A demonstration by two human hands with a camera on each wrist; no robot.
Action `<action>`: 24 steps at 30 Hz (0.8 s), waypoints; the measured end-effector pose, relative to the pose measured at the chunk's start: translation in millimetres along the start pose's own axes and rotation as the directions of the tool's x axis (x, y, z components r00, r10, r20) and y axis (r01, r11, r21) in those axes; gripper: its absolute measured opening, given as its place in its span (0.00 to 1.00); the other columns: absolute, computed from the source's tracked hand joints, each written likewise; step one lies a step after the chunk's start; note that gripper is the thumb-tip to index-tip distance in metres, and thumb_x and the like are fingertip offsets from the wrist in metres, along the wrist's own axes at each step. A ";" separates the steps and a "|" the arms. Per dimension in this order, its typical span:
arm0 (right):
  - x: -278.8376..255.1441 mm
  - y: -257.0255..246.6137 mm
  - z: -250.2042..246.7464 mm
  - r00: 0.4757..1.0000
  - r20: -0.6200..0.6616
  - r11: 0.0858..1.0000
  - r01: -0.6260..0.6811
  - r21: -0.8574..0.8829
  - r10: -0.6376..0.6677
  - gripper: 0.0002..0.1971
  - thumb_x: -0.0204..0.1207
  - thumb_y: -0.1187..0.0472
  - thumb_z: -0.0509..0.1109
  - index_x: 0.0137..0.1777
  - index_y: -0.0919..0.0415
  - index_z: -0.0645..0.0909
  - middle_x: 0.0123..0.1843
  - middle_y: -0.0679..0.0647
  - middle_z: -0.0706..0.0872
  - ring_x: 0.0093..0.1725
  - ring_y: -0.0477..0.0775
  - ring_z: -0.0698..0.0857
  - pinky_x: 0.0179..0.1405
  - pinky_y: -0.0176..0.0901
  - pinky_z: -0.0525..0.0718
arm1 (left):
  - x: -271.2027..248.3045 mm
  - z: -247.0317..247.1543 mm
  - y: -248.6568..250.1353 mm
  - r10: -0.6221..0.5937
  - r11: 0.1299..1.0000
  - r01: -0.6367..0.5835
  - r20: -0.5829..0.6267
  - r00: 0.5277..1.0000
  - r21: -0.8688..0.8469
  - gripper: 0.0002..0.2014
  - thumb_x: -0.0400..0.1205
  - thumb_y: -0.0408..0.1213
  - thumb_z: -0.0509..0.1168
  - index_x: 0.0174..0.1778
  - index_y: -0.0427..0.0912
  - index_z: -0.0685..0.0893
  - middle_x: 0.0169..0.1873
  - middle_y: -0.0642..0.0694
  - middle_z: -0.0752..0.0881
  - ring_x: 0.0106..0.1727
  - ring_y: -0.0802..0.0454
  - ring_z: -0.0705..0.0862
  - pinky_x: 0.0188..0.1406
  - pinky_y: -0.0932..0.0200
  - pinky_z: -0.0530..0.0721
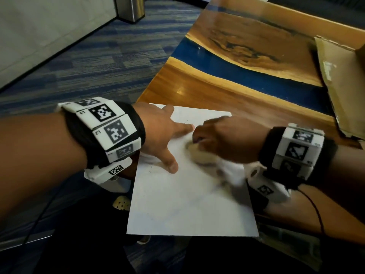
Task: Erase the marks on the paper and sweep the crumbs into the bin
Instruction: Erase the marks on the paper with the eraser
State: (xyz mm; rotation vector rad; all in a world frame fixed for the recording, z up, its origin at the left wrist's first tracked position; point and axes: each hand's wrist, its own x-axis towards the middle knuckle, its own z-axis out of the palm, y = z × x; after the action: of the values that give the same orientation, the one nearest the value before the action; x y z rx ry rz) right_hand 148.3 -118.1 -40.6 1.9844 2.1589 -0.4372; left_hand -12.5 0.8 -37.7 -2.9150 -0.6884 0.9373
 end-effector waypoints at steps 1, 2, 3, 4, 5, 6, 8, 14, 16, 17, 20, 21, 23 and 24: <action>3.6 10.3 -5.3 0.997 -0.026 0.997 -0.075 -0.008 0.074 0.13 0.85 0.44 0.60 0.65 0.42 0.79 0.60 0.47 0.85 0.54 0.55 0.83 0.54 0.54 0.85 | -0.4 -0.1 1.1 0.000 1.000 0.000 -0.002 1.000 0.004 0.59 0.60 0.86 0.62 0.83 0.77 0.38 0.79 0.40 0.62 0.68 0.36 0.78 0.55 0.44 0.86; 6.0 20.9 -7.9 0.990 -0.060 0.991 -0.128 -0.040 0.125 0.13 0.85 0.44 0.60 0.65 0.43 0.79 0.61 0.47 0.86 0.53 0.54 0.83 0.54 0.54 0.85 | -0.6 -0.1 1.8 -0.003 1.000 0.003 -0.001 1.000 0.009 0.59 0.60 0.86 0.62 0.83 0.76 0.38 0.80 0.40 0.61 0.69 0.36 0.78 0.55 0.44 0.86; 6.1 24.6 -7.2 0.986 -0.077 0.986 -0.153 -0.068 0.147 0.13 0.86 0.44 0.60 0.65 0.44 0.79 0.61 0.48 0.86 0.52 0.54 0.83 0.53 0.53 0.85 | -0.5 0.2 1.9 -0.007 1.000 0.007 0.002 1.000 0.014 0.60 0.60 0.86 0.63 0.83 0.76 0.38 0.80 0.40 0.60 0.69 0.36 0.78 0.56 0.44 0.86; 4.9 18.8 -5.9 0.990 -0.074 0.989 -0.128 -0.073 0.123 0.14 0.86 0.44 0.60 0.65 0.45 0.80 0.60 0.47 0.86 0.51 0.53 0.83 0.51 0.52 0.86 | -0.5 0.1 1.6 -0.009 1.000 0.009 0.002 1.000 0.018 0.60 0.60 0.85 0.63 0.84 0.75 0.39 0.80 0.41 0.60 0.69 0.36 0.78 0.56 0.43 0.86; 3.3 8.1 -3.2 0.997 -0.061 0.996 -0.060 -0.072 0.056 0.14 0.86 0.45 0.60 0.65 0.46 0.80 0.60 0.47 0.86 0.51 0.53 0.83 0.50 0.51 0.86 | -0.7 0.3 1.1 -0.007 1.000 0.007 0.001 1.000 0.017 0.61 0.60 0.85 0.64 0.84 0.74 0.39 0.79 0.41 0.61 0.69 0.35 0.77 0.56 0.43 0.86; 1.1 -2.0 1.5 0.998 -0.051 0.999 0.029 -0.047 -0.031 0.14 0.86 0.45 0.60 0.65 0.46 0.80 0.59 0.47 0.85 0.51 0.54 0.84 0.49 0.51 0.86 | -0.3 0.6 0.6 -0.004 1.000 0.004 -0.001 1.000 0.015 0.61 0.60 0.85 0.64 0.84 0.74 0.39 0.78 0.41 0.61 0.69 0.36 0.77 0.56 0.43 0.86; 1.9 -1.5 1.7 0.999 -0.007 0.999 0.042 -0.032 -0.042 0.14 0.86 0.44 0.60 0.65 0.45 0.80 0.58 0.47 0.85 0.52 0.54 0.84 0.52 0.53 0.86 | 0.9 0.3 0.4 -0.007 1.000 0.007 -0.002 1.000 0.013 0.61 0.60 0.85 0.64 0.84 0.74 0.38 0.78 0.41 0.61 0.70 0.36 0.77 0.56 0.44 0.85; 0.6 13.0 -3.6 0.999 -0.051 0.996 -0.010 -0.083 0.005 0.15 0.86 0.44 0.59 0.66 0.46 0.80 0.59 0.46 0.84 0.52 0.53 0.83 0.51 0.55 0.86 | 0.8 -2.8 2.3 -0.016 1.000 0.016 0.018 1.000 0.027 0.61 0.59 0.85 0.65 0.83 0.75 0.37 0.79 0.40 0.60 0.69 0.35 0.77 0.56 0.44 0.85; -1.7 2.4 4.1 0.994 -0.028 0.994 0.102 -0.050 -0.104 0.14 0.86 0.45 0.60 0.66 0.46 0.80 0.57 0.46 0.83 0.52 0.52 0.83 0.50 0.53 0.85 | 1.8 -4.6 2.3 -0.009 0.999 0.008 0.018 1.000 0.031 0.61 0.60 0.84 0.66 0.83 0.75 0.38 0.78 0.39 0.61 0.69 0.36 0.77 0.57 0.46 0.84; 0.9 8.9 0.7 0.998 -0.020 0.997 0.058 -0.051 -0.059 0.14 0.86 0.45 0.59 0.66 0.45 0.80 0.58 0.46 0.84 0.53 0.53 0.83 0.50 0.53 0.85 | 2.0 -5.2 2.7 -0.005 0.999 0.005 0.017 1.000 0.033 0.61 0.60 0.84 0.66 0.83 0.75 0.37 0.77 0.39 0.61 0.68 0.36 0.77 0.56 0.46 0.84; 6.0 36.5 -9.5 0.990 -0.072 0.987 -0.130 -0.097 0.124 0.15 0.86 0.45 0.59 0.67 0.45 0.80 0.61 0.48 0.85 0.54 0.54 0.82 0.51 0.48 0.82 | 1.6 -5.5 3.6 -0.008 0.999 0.007 0.024 1.000 0.040 0.61 0.60 0.84 0.66 0.83 0.76 0.36 0.76 0.40 0.62 0.66 0.38 0.78 0.53 0.47 0.85; 4.0 34.7 -8.2 0.991 -0.079 0.988 -0.113 -0.105 0.105 0.15 0.86 0.45 0.59 0.67 0.45 0.80 0.60 0.48 0.84 0.53 0.54 0.82 0.50 0.49 0.82 | 1.4 -5.7 3.6 -0.011 0.999 0.010 0.029 1.000 0.041 0.61 0.60 0.83 0.66 0.83 0.76 0.37 0.76 0.40 0.62 0.66 0.38 0.78 0.53 0.47 0.85; -1.9 13.2 -3.3 0.997 -0.045 0.994 0.058 -0.090 -0.062 0.14 0.86 0.45 0.59 0.66 0.45 0.80 0.58 0.45 0.82 0.50 0.52 0.81 0.49 0.51 0.84 | 1.1 -6.6 4.2 -0.015 0.999 0.013 0.037 0.999 0.042 0.61 0.60 0.83 0.67 0.83 0.76 0.37 0.77 0.41 0.62 0.67 0.37 0.78 0.54 0.46 0.85; -5.3 3.6 0.7 0.990 -0.013 0.988 0.142 -0.065 -0.143 0.14 0.86 0.45 0.59 0.66 0.45 0.80 0.56 0.44 0.81 0.49 0.51 0.80 0.49 0.52 0.84 | 1.4 -7.2 4.5 -0.017 0.999 0.015 0.041 0.999 0.048 0.61 0.60 0.83 0.68 0.83 0.76 0.37 0.78 0.41 0.61 0.68 0.36 0.77 0.55 0.46 0.85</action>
State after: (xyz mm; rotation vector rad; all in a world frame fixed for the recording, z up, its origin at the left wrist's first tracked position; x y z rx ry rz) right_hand 152.4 -123.1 -39.9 1.8144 2.3044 -0.3673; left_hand -5.6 -1.8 -33.1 -2.8528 -0.6802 1.0015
